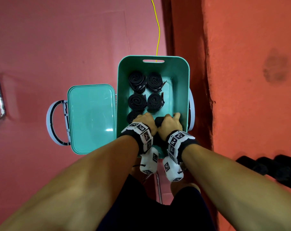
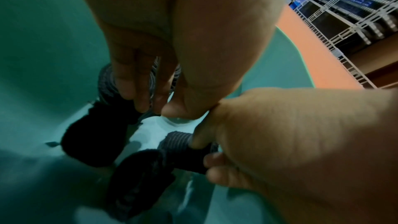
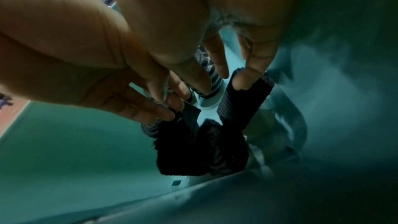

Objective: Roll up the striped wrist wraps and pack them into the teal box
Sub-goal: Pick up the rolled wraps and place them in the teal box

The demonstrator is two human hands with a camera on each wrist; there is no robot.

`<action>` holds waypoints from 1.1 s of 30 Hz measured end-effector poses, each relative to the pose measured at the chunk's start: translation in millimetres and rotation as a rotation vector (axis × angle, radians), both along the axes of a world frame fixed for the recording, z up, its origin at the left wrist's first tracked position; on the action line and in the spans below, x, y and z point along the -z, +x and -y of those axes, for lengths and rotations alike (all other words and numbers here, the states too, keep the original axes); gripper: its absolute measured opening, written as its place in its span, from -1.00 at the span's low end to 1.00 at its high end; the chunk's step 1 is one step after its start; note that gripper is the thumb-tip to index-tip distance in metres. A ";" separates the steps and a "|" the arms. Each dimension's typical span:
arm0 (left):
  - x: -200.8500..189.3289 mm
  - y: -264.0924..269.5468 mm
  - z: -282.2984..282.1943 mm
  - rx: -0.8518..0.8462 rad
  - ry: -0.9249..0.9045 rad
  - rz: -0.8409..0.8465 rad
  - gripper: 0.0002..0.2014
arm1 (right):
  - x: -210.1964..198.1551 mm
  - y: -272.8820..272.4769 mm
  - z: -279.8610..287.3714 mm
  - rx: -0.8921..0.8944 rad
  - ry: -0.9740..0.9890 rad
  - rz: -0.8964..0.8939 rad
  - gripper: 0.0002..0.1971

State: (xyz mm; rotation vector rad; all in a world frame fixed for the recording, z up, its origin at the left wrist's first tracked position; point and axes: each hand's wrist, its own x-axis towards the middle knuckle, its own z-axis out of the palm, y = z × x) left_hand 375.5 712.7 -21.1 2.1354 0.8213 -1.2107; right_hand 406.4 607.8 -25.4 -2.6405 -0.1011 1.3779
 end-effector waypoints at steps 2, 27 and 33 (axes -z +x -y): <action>-0.2 3.6 0.7 -0.033 -0.030 -0.001 -0.57 | 1.8 0.7 1.3 0.015 -0.002 -0.048 -0.64; -12.6 1.2 -10.8 -0.015 -0.022 0.043 -0.73 | -17.6 2.4 -10.2 -0.036 0.246 -0.154 -0.76; -54.2 21.8 -6.9 0.051 0.025 0.098 -0.68 | -58.4 20.1 1.1 -0.061 0.287 -0.042 -0.83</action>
